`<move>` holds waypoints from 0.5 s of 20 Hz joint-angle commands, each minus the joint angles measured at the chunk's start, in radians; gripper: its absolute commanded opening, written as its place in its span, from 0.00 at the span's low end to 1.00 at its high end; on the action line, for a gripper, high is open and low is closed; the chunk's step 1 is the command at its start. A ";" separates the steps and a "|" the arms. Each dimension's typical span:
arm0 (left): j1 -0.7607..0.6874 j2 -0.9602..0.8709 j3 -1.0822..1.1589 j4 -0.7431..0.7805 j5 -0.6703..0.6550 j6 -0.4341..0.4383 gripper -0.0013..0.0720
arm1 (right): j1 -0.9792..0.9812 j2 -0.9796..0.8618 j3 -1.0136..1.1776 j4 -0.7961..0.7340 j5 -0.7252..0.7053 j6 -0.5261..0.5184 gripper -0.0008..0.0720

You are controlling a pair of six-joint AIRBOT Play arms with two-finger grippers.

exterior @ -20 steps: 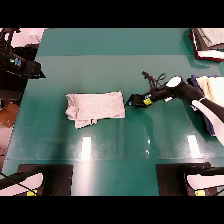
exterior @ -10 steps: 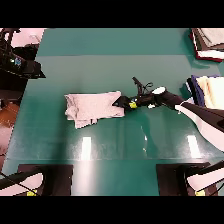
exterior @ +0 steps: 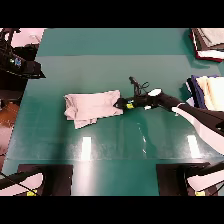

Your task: Fold the shirts.

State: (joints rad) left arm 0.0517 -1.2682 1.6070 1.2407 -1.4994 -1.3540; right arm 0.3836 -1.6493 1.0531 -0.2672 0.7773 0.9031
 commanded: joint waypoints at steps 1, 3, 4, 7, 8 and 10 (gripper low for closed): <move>0.001 0.000 0.000 0.000 -0.012 0.000 0.05 | -0.084 0.106 0.001 0.002 -0.022 -0.034 0.02; 0.001 0.000 0.000 0.000 -0.011 0.000 0.05 | -0.209 0.205 0.001 0.002 -0.016 -0.033 0.02; 0.001 0.000 0.000 -0.001 -0.009 -0.001 0.05 | -0.285 0.253 0.001 0.002 -0.007 -0.033 0.02; 0.001 0.000 0.000 -0.045 0.000 -0.004 0.05 | -0.508 0.367 0.001 0.002 0.011 -0.033 0.02; -0.002 0.000 0.000 -0.061 0.006 -0.006 0.05 | -0.578 0.391 0.001 0.002 0.013 -0.033 0.02; -0.010 0.000 0.000 -0.092 0.027 -0.008 0.05 | -0.714 0.424 0.001 0.002 0.016 -0.034 0.02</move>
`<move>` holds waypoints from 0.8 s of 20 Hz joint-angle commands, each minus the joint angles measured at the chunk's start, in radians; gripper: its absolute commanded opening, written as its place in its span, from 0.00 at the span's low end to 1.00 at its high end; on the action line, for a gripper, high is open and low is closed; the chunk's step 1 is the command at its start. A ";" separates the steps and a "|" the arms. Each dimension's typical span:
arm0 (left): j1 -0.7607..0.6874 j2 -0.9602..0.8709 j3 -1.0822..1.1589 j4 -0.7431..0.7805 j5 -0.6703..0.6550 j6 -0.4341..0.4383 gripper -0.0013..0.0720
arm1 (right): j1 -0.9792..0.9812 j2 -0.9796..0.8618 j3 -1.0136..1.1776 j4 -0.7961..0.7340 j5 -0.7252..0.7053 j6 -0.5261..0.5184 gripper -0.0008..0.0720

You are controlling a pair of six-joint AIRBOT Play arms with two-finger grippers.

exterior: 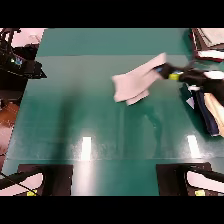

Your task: Fold the shirts.

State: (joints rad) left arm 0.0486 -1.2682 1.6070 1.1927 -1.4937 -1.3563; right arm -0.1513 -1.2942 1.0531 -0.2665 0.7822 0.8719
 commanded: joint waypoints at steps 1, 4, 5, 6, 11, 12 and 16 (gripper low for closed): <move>-0.013 0.000 0.000 -0.056 0.031 -0.006 0.05 | -0.232 0.074 0.002 0.002 0.011 -0.003 0.02; -0.056 0.000 0.000 -0.056 0.057 -0.005 0.05 | -0.366 0.031 0.084 -0.035 0.054 -0.003 0.02; -0.071 0.000 0.000 -0.056 0.063 -0.006 0.05 | -0.393 0.003 0.131 -0.060 0.084 -0.002 0.02; -0.087 0.000 0.000 -0.056 0.064 -0.006 0.05 | -0.414 -0.027 0.177 -0.085 0.114 0.001 0.02; -0.124 0.000 0.000 -0.056 0.063 -0.006 0.05 | -0.475 -0.109 0.368 -0.103 0.125 0.049 0.02; -0.124 0.000 0.000 -0.053 0.063 -0.006 0.05 | -0.477 -0.109 0.404 -0.104 0.110 0.051 0.02; -0.124 0.000 0.000 -0.052 0.063 -0.006 0.05 | -0.507 -0.109 0.547 -0.179 0.108 0.085 0.02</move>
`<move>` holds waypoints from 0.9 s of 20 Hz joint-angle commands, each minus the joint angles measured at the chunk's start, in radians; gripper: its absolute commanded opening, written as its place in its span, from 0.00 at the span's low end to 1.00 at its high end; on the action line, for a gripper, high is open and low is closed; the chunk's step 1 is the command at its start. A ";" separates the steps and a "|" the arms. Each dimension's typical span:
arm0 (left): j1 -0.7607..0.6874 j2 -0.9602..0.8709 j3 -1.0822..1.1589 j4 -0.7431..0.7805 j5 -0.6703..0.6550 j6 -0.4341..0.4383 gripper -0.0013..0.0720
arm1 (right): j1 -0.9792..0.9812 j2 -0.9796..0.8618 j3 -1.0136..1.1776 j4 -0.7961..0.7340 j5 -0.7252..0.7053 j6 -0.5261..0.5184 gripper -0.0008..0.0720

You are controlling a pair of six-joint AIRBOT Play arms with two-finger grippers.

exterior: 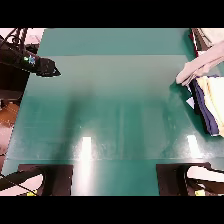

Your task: Fold the shirts.

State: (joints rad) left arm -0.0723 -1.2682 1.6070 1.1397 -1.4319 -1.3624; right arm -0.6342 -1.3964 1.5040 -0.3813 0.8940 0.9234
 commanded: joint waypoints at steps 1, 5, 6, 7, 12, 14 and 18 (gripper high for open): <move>-0.003 0.000 0.000 0.001 0.001 0.000 0.05 | -0.027 -0.006 0.129 -0.130 0.005 0.076 0.02; -0.003 0.000 0.000 0.001 0.000 0.000 0.05 | -0.028 0.019 0.210 -0.422 0.120 0.190 0.02; -0.003 0.000 0.000 0.001 -0.001 0.000 0.05 | -0.028 0.041 0.203 -0.483 0.133 0.222 0.02; -0.003 0.000 0.000 0.001 -0.002 0.001 0.05 | -0.029 0.068 0.190 -0.538 0.151 0.261 0.02; -0.003 0.000 0.000 0.001 -0.016 0.001 0.05 | -0.029 0.220 0.063 -0.769 0.234 0.402 0.02; -0.003 0.000 0.000 0.001 -0.028 0.002 0.05 | -0.028 0.285 -0.002 -0.835 0.271 0.433 0.02; -0.003 0.000 0.000 0.001 -0.045 0.009 0.05 | -0.029 0.394 -0.141 -1.014 0.332 0.501 0.03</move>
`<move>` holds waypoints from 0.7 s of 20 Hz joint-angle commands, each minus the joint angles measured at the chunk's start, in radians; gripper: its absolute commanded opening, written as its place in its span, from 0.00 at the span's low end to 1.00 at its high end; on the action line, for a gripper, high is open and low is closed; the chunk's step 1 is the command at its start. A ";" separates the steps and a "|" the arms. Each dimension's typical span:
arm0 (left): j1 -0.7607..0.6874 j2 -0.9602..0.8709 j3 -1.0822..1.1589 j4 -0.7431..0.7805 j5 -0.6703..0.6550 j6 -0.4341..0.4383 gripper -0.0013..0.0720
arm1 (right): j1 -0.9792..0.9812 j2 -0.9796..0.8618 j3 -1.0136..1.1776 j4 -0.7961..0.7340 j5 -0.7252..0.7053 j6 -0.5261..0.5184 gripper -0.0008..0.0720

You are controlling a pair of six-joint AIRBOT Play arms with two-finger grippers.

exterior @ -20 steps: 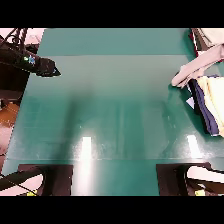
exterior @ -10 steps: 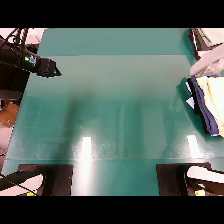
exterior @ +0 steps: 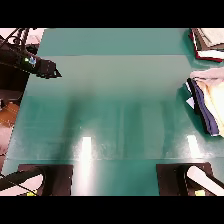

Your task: Fold the shirts.

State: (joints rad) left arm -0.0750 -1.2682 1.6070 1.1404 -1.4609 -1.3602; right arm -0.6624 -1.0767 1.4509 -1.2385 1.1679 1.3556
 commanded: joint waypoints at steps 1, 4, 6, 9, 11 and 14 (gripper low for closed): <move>0.000 0.000 0.000 0.001 -0.023 0.007 0.05 | 0.000 0.100 -0.125 -0.198 0.074 0.087 0.03; 0.000 0.000 0.000 0.001 -0.034 0.007 0.05 | 0.000 0.169 -0.241 -0.314 0.125 0.148 0.03; 0.000 0.000 0.000 0.001 -0.045 0.008 0.05 | -0.001 0.203 -0.309 -0.379 0.159 0.164 0.17; 0.000 0.000 0.000 0.001 -0.051 0.026 0.05 | 0.000 0.237 -0.388 -0.488 0.211 0.167 0.67; 0.000 0.000 0.000 0.001 -0.051 0.026 0.05 | 0.000 0.241 -0.404 -0.540 0.269 0.171 0.68; 0.000 0.000 0.000 0.001 -0.047 0.026 0.05 | 0.015 0.242 -0.404 -0.381 0.311 0.171 0.67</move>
State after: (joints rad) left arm -0.0750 -1.2682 1.6070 1.1412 -1.5089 -1.3373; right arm -0.6594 -0.8436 1.0664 -1.6993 1.4178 1.5188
